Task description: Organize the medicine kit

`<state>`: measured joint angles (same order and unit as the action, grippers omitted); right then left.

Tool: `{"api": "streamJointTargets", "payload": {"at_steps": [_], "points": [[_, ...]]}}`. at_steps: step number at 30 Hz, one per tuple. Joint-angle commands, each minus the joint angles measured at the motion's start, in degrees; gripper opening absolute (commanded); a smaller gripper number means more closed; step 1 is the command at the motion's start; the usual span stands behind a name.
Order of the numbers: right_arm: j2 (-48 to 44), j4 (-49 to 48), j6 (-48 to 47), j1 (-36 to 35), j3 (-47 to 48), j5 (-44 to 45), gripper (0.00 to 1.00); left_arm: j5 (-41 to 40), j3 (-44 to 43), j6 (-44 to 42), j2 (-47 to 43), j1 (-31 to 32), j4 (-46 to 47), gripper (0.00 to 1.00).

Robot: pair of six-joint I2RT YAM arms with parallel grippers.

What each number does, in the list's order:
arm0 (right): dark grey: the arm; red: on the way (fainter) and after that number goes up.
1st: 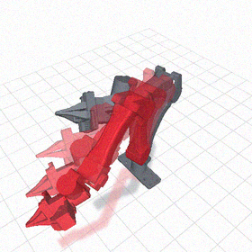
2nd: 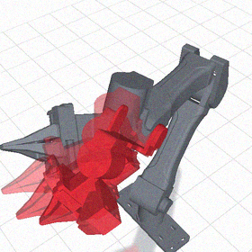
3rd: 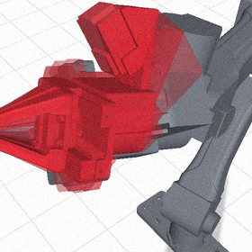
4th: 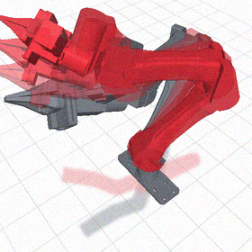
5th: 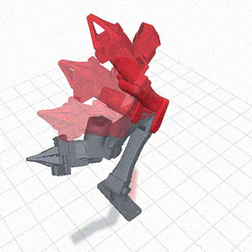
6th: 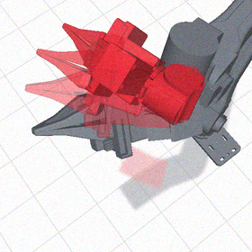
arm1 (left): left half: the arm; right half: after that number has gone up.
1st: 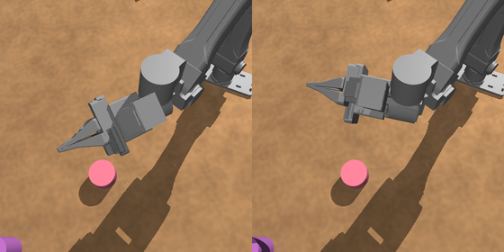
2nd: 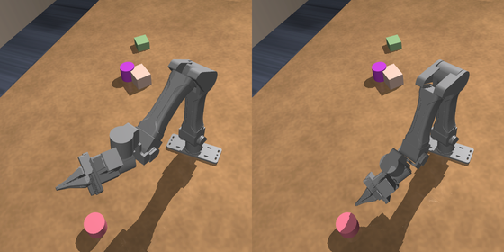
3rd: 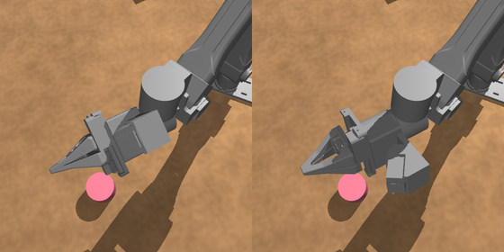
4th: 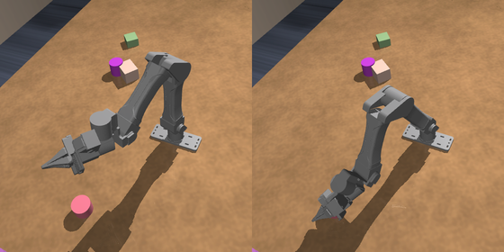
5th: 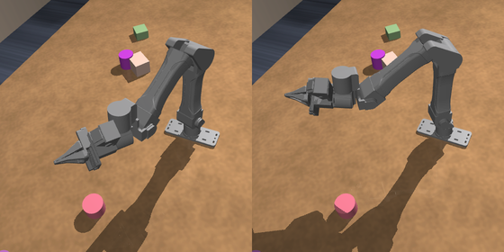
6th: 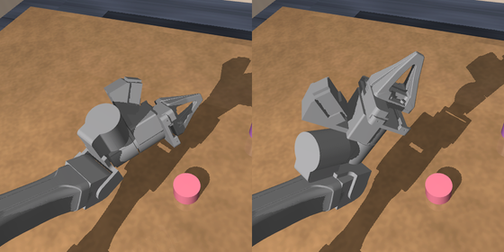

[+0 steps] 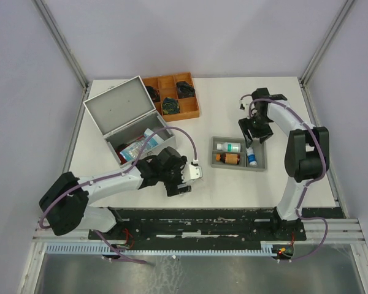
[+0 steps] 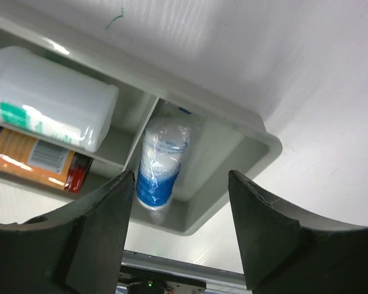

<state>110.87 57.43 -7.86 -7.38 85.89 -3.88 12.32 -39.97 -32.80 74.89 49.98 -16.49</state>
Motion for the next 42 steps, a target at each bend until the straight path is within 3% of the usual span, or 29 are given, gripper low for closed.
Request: {"api": "streamJointTargets", "payload": {"at_steps": [1,9,13,19,39,42], "points": [[-7.9,-1.6,0.3,0.2,-0.5,-2.1,0.72,-2.2,-2.5,5.5,4.2,0.6,0.2,0.92],[-14.4,-2.5,0.7,0.2,-4.0,-4.6,0.72,-6.7,-2.2,10.7,7.5,2.8,4.0,0.92],[-15.8,-3.0,0.9,0.2,-5.6,-5.8,0.72,-6.2,-3.4,10.9,9.8,3.0,3.7,0.86],[-16.2,-2.7,0.8,0.2,-6.1,-6.6,0.72,-5.7,-5.4,11.1,12.2,3.0,3.2,0.69],[-17.6,-3.1,0.3,0.2,-7.6,-9.1,0.71,0.2,-6.7,8.8,6.5,2.0,-1.0,0.05],[-17.6,-3.0,0.3,0.2,-7.6,-9.4,0.71,0.4,-7.3,8.1,5.6,1.8,-2.4,0.03]]}}
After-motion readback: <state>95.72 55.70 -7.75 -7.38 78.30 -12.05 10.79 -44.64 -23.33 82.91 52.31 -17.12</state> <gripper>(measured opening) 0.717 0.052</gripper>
